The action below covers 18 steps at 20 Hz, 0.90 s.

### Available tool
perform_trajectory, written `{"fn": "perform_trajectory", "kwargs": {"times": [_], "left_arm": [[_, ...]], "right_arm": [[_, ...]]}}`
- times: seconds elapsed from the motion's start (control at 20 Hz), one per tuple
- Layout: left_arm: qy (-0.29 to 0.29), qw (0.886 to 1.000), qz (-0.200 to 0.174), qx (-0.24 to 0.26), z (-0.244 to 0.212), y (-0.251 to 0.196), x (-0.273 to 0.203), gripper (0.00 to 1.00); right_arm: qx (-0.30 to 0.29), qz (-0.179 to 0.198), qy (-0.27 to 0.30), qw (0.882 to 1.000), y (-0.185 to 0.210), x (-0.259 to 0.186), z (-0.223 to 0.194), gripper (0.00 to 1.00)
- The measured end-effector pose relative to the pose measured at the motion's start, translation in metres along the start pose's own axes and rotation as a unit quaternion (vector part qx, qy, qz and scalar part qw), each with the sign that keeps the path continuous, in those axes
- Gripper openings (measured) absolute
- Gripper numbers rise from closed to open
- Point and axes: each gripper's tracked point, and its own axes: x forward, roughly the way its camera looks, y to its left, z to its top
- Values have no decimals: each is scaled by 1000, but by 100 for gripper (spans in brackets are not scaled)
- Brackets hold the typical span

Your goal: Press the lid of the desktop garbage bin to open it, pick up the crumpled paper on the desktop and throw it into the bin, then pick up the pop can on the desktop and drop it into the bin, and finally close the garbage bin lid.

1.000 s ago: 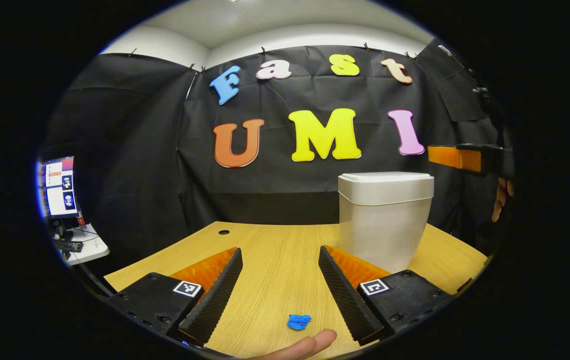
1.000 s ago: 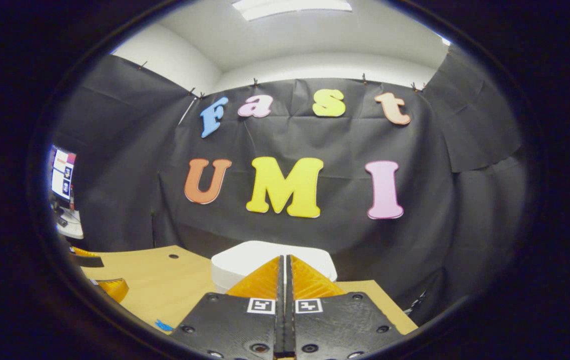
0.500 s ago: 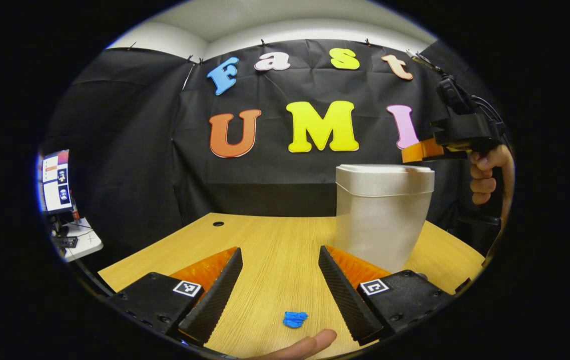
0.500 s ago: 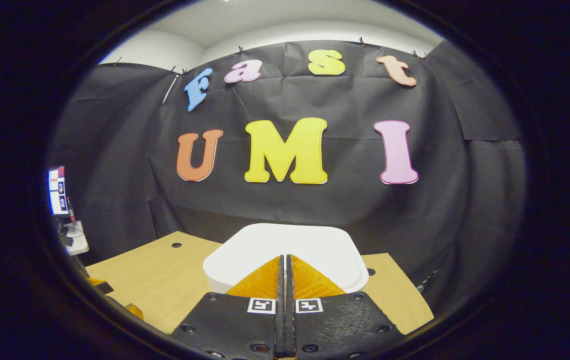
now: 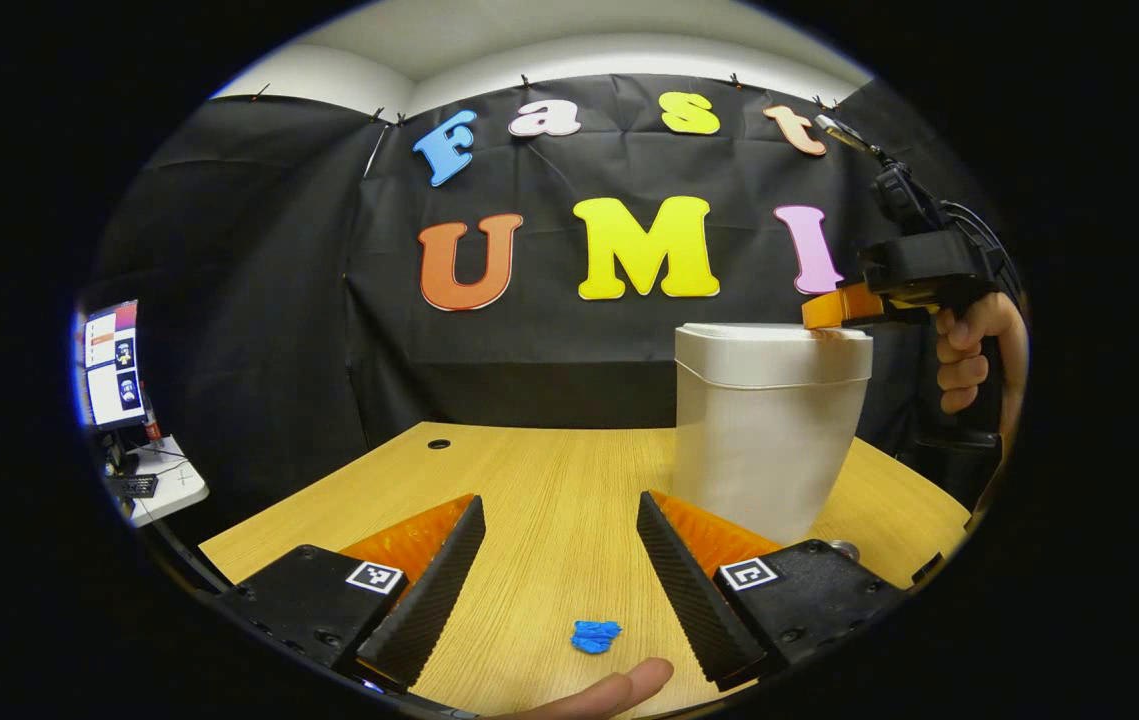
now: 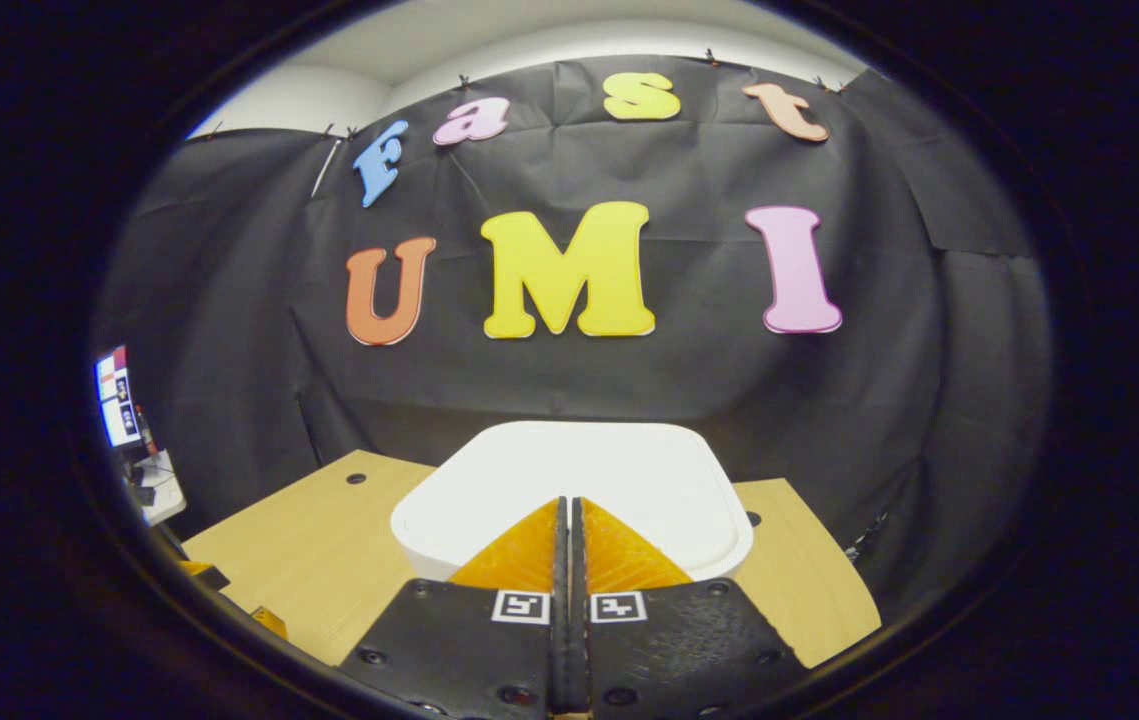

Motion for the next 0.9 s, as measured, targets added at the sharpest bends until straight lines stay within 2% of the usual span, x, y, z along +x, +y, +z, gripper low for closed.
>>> {"fn": "perform_trajectory", "kwargs": {"times": [0.2,0.5,0.55,0.6,0.65,0.7,0.75,0.8,0.85,0.9], "left_arm": [[-3,1000,3,0,1,4,2,99],[11,1000,-7,-8,-6,0,7,99],[13,1000,-9,-9,-7,-1,7,99],[15,1000,-11,-11,-9,0,9,99],[19,1000,-14,-14,-11,0,11,99],[24,999,-16,-16,-14,-1,12,99],[30,999,-19,-17,-18,-1,13,99],[40,999,-21,-19,-23,-1,15,99],[53,998,-24,-23,-29,-2,18,99],[69,997,-29,-27,-39,-4,20,99]], "right_arm": [[0,-3,-49,999,-3,-21,25,0],[-19,7,-51,998,1,-40,14,0],[-18,16,-55,998,5,-45,10,5],[-22,18,-59,998,8,-52,6,16],[-28,12,-65,997,6,-59,2,32],[-35,5,-73,997,3,-67,-1,40],[-39,-6,-80,996,-2,-74,-4,62],[-41,-10,-84,996,-3,-81,-10,68],[-38,-5,-84,996,0,-88,-15,83],[-33,6,-81,996,4,-95,-22,82]]}}
